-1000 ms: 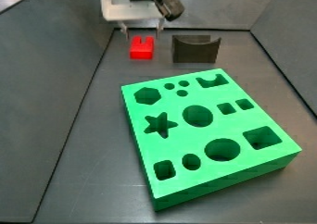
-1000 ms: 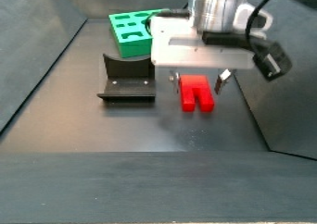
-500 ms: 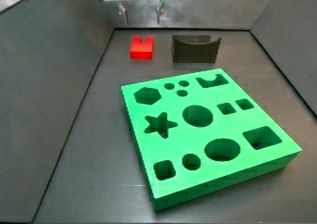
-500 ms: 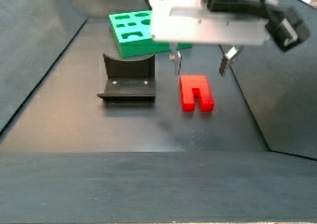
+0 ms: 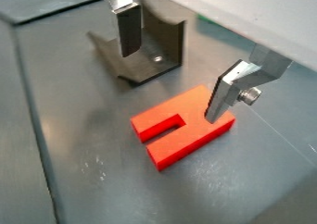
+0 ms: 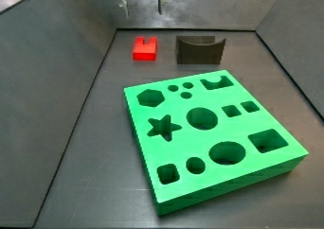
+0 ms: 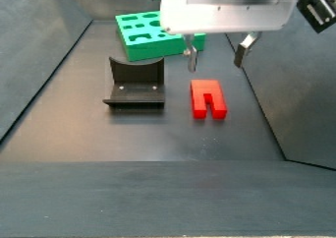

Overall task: Pick up the double-square object. Move up. Rotate the double-square object. Place the double-square object on the fixture. Regrasp the double-square object. Move to above the board. Insert the double-square object.
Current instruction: Rotate the double-square object.

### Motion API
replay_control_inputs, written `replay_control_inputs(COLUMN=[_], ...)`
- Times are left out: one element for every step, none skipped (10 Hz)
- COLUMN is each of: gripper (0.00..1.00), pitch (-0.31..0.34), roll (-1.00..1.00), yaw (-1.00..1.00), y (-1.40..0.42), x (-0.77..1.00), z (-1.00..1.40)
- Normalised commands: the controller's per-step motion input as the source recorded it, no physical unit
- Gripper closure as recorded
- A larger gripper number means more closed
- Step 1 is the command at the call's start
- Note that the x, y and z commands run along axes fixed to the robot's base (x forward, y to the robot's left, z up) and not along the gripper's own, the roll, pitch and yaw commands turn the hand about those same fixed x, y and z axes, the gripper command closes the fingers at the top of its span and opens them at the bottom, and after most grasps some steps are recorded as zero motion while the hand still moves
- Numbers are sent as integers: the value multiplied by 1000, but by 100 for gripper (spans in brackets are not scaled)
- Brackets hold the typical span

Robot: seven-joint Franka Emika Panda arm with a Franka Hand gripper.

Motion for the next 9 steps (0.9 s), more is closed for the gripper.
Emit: replay_control_inputs(gripper=[0,0,0,0,0,0,0,0,0], pitch=[-4,-5,-5,-6,-6,-6,-7,-7,-7], roll=[1,1,1,1,1,1,1,1,1], yaw=[1000,1000,1000,1000,1000,1000,1000,1000,1000], y=[-1,-2,-2,-1,-1,0,0,0,0], x=[42,27,26,27,30,31,33,33,34], z=[-98,-58,-42,-38,-32,-29,-25,-24,-23])
